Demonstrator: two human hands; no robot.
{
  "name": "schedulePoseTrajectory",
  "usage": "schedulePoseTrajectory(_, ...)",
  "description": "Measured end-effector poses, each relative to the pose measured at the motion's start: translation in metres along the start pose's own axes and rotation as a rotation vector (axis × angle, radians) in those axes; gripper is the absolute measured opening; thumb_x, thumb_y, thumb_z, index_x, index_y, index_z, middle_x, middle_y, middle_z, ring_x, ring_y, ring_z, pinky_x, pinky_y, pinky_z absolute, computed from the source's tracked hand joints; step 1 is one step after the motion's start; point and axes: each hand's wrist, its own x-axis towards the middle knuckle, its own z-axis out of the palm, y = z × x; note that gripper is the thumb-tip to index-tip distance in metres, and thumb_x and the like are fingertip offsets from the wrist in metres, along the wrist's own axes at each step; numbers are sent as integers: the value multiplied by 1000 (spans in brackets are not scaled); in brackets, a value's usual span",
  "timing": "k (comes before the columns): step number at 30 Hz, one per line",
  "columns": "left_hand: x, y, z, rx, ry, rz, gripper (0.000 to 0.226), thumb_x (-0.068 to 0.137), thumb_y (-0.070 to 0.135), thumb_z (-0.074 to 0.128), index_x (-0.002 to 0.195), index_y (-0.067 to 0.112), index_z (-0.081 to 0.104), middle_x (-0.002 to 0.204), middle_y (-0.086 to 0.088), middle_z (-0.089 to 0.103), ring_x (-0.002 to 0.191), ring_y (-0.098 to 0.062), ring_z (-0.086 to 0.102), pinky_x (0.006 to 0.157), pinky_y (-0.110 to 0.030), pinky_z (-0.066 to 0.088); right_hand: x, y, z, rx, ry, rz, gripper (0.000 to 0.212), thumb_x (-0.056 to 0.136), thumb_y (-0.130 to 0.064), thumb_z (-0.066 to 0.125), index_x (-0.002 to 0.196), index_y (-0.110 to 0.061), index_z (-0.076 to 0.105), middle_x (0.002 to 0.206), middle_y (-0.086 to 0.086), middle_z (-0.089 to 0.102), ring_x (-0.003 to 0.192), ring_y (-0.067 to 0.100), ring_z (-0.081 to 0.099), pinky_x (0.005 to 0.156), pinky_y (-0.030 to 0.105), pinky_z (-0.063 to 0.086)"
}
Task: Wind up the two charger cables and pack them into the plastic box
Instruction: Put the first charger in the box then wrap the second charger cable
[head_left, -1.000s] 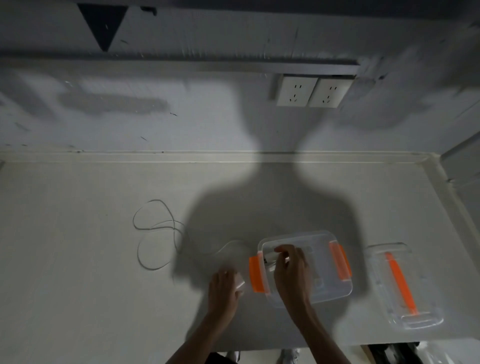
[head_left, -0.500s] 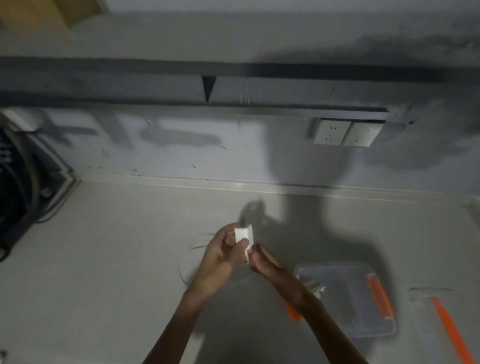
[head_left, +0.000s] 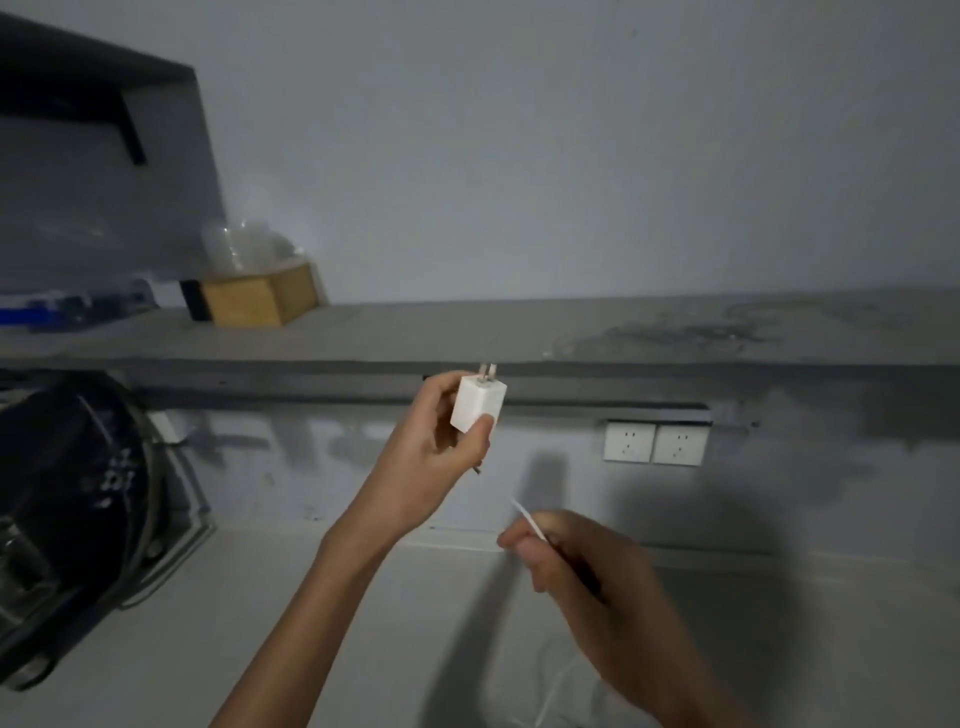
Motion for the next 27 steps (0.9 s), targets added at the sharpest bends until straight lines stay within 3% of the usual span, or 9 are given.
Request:
schedulePoseTrajectory(5, -5, 69, 34, 30, 9, 163, 33, 92, 8, 60, 118, 28, 56, 110, -11, 61, 80, -18, 71, 66, -23, 53, -17, -51, -69, -134, -32, -101, 12, 93, -28, 56, 85, -26, 66, 58, -20, 56, 59, 3, 54, 59, 15, 42)
schedulePoseTrajectory(8, -24, 104, 64, 63, -13, 201, 34, 90, 11, 64, 113, 35, 59, 114, -8, 61, 85, -14, 70, 72, -21, 52, -26, -70, -120, -428, 157, -306, 15, 91, -36, 53, 85, -28, 65, 77, -15, 63, 72, 5, 60, 67, 25, 47)
schedulePoseTrajectory(11, -55, 130, 103, 51, -95, 198, 35, 86, 20, 66, 120, 30, 61, 110, -3, 67, 94, -15, 66, 80, -27, 51, -37, -90, -174, -563, 353, -484, 10, 89, -25, 62, 86, -26, 72, 83, -10, 69, 76, 8, 63, 69, 32, 50)
schedulePoseTrajectory(15, -95, 170, 153, -6, -222, 216, 33, 87, 27, 63, 120, 29, 61, 106, -2, 65, 95, -24, 65, 85, -31, 54, -61, -111, -231, -495, 325, -590, 8, 84, -24, 70, 87, -19, 76, 81, -4, 72, 72, 17, 65, 63, 38, 50)
schedulePoseTrajectory(18, -113, 198, 180, -44, -322, 242, 32, 88, 30, 61, 119, 26, 61, 101, -5, 65, 88, -28, 62, 81, -30, 53, -81, -120, -255, -281, 279, -477, 6, 78, -15, 74, 83, -14, 77, 78, -3, 74, 72, 18, 66, 64, 34, 51)
schedulePoseTrajectory(21, -118, 214, 194, -89, -368, 265, 27, 90, 20, 59, 117, 21, 62, 99, -7, 64, 83, -27, 59, 77, -29, 51, -94, -121, -267, -131, 286, -409, 12, 74, -20, 74, 81, -11, 76, 78, -3, 75, 74, 29, 66, 69, 44, 52)
schedulePoseTrajectory(24, -124, 229, 203, -156, -371, 315, 29, 90, 21, 60, 118, 22, 63, 103, -10, 64, 87, -30, 59, 78, -34, 52, -108, -115, -267, -14, 256, -349, 12, 80, -14, 68, 87, -7, 75, 71, -12, 74, 64, 7, 67, 61, 22, 52)
schedulePoseTrajectory(25, -125, 232, 204, -162, -372, 323, 30, 89, 22, 60, 119, 23, 63, 106, -10, 64, 91, -31, 60, 80, -37, 53, -112, -111, -262, 49, 240, -291, 12, 85, -7, 63, 91, -5, 73, 64, -15, 71, 57, 1, 62, 55, 13, 47)
schedulePoseTrajectory(27, -121, 232, 204, -171, -375, 319, 29, 90, 21, 60, 119, 24, 63, 108, -8, 66, 95, -31, 62, 84, -43, 53, -117, -99, -250, 139, 280, -159, 17, 91, -2, 54, 92, -5, 71, 49, -15, 62, 42, -1, 49, 44, 9, 36)
